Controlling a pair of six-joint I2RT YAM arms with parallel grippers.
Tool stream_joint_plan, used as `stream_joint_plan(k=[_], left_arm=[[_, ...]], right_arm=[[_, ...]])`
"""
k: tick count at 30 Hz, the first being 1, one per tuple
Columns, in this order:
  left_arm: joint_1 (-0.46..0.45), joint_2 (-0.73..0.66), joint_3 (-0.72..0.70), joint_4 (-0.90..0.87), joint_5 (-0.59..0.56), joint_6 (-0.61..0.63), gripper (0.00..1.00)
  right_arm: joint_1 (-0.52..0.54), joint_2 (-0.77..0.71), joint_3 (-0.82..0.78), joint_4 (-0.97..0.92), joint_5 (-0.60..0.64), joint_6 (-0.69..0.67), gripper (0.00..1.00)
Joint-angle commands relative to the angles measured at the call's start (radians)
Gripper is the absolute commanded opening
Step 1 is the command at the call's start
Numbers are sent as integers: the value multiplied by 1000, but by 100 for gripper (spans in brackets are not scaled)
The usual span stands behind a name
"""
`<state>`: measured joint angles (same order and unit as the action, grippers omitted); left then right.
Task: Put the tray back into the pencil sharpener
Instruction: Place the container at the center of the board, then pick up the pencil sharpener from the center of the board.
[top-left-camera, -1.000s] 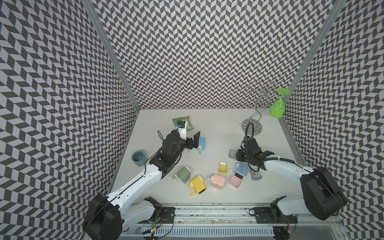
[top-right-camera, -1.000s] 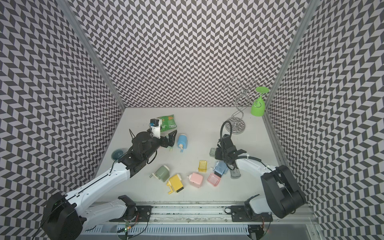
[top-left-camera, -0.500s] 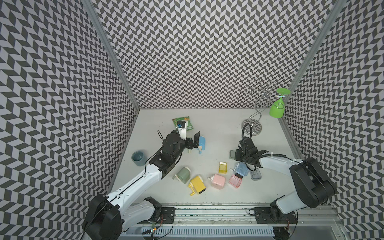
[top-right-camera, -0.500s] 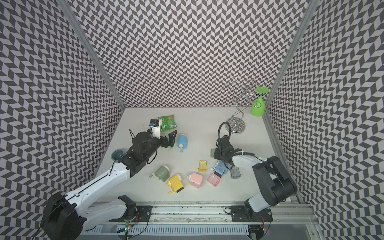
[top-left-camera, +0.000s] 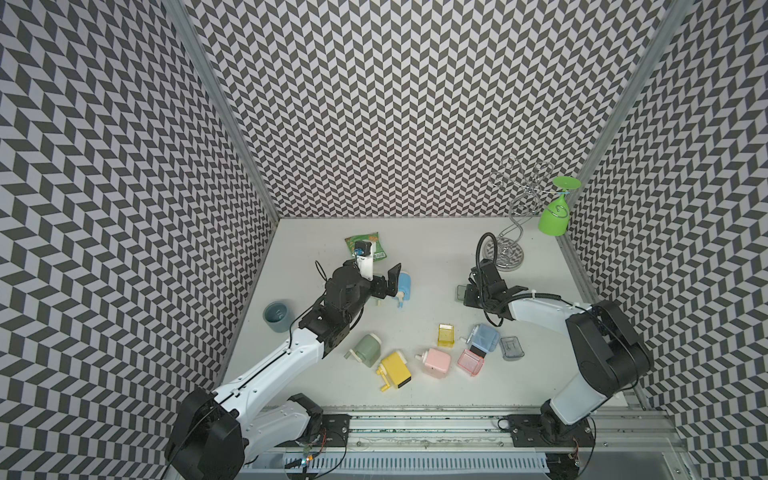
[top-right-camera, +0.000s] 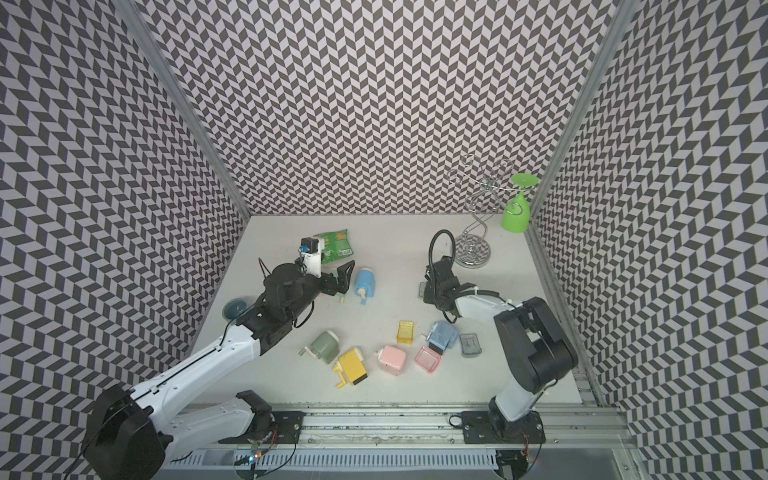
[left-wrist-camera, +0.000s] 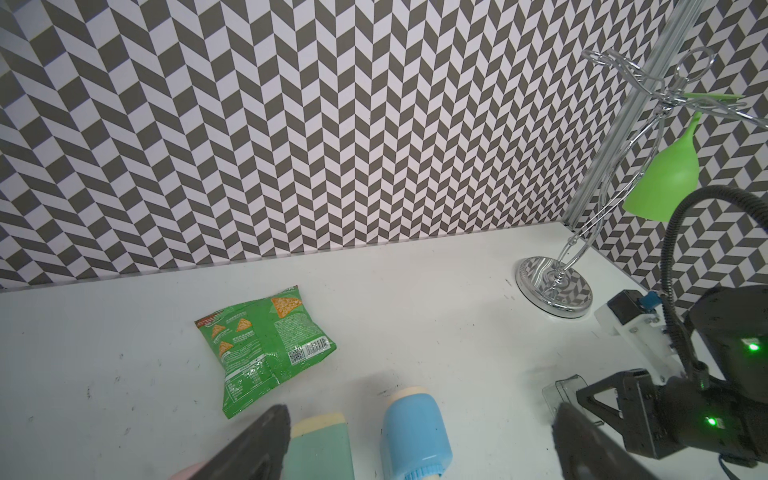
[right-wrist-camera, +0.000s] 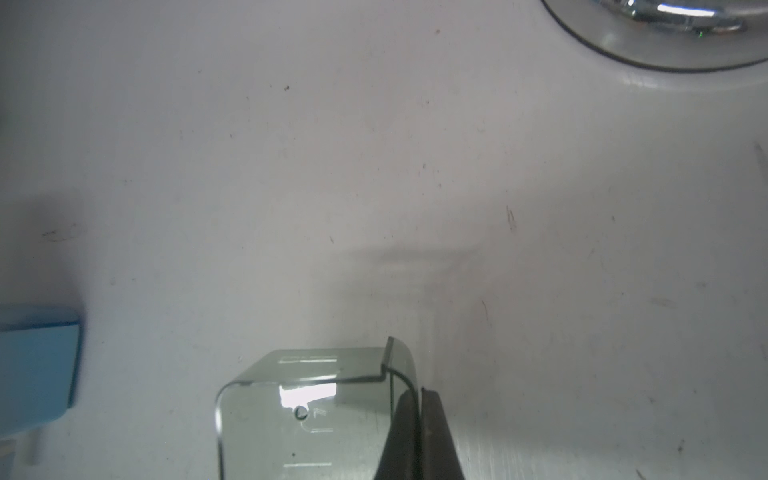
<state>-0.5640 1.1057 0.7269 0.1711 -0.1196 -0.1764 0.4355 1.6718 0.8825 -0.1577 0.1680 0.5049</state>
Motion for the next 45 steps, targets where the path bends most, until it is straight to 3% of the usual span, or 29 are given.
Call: stream_joint_plan(k=[1, 7, 14, 21, 25, 31, 34, 38, 45], left_arm=[[1, -9, 9, 13, 12, 6, 99], [1, -3, 12, 8, 14, 20, 99], [-13, 7, 9, 7, 54, 87, 99], [-25, 23, 102, -189, 46, 201, 98], [-25, -19, 124, -315, 41, 329, 97], [-37, -97, 128, -529, 111, 618, 95], [-59, -99, 170, -690, 175, 701, 95], [-91, -74, 203, -829, 126, 712, 95], [-123, 93, 303, -1093, 43, 563, 95]], right_arm=[[-4, 41, 40, -12, 46, -35, 0], [-10, 86, 62, -17, 49, -40, 0], [-16, 108, 69, -22, 45, -48, 18], [-18, 10, 36, -4, 14, -51, 29], [-21, -90, -8, 28, -3, -46, 31], [-25, -233, -104, 103, -12, -44, 34], [-29, -271, -131, 121, -21, -48, 35], [-35, -290, -137, 121, -30, -58, 36], [-52, -314, -157, 121, -34, -72, 36]])
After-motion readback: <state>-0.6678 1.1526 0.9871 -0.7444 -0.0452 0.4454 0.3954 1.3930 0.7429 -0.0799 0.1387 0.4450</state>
